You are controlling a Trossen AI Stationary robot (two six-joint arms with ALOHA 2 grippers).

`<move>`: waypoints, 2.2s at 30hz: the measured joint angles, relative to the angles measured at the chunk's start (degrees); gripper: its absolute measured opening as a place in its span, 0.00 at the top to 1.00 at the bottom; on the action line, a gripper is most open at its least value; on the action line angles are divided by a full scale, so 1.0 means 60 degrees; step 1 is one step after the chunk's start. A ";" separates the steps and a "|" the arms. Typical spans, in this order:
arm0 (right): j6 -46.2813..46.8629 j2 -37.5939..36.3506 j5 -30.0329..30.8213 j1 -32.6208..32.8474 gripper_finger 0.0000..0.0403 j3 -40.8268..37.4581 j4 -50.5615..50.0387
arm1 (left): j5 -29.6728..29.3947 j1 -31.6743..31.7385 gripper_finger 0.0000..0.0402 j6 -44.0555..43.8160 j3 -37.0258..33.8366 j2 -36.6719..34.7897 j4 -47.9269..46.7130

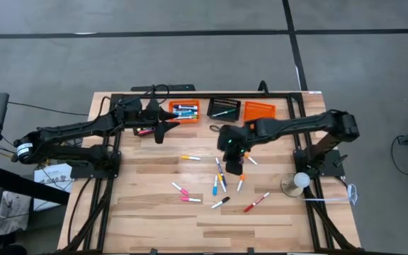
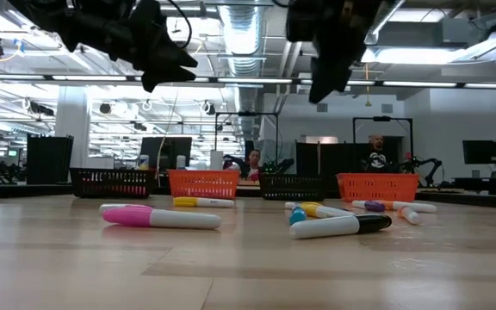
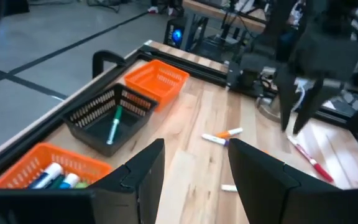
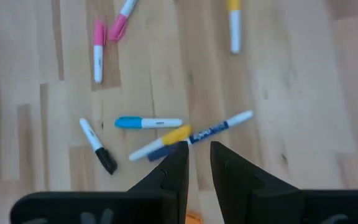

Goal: Pick & Place Markers
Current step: Put the small blue marker pen into the right black bin

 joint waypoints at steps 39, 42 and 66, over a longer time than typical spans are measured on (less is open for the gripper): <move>0.4798 0.3148 0.0808 -0.0449 0.62 0.0215 0.1163 | -0.0008 -0.0153 0.56 0.0544 -0.0002 -0.0343 0.0159; 0.5036 0.3148 0.0809 -0.0423 0.63 0.0215 0.1208 | -0.0008 -0.0153 0.56 0.0550 -0.0002 -0.0343 0.0161; 0.6225 0.3914 0.1267 -0.0104 0.64 0.0224 0.1287 | -0.0011 -0.0184 0.56 0.0699 -0.0002 -0.0336 0.0168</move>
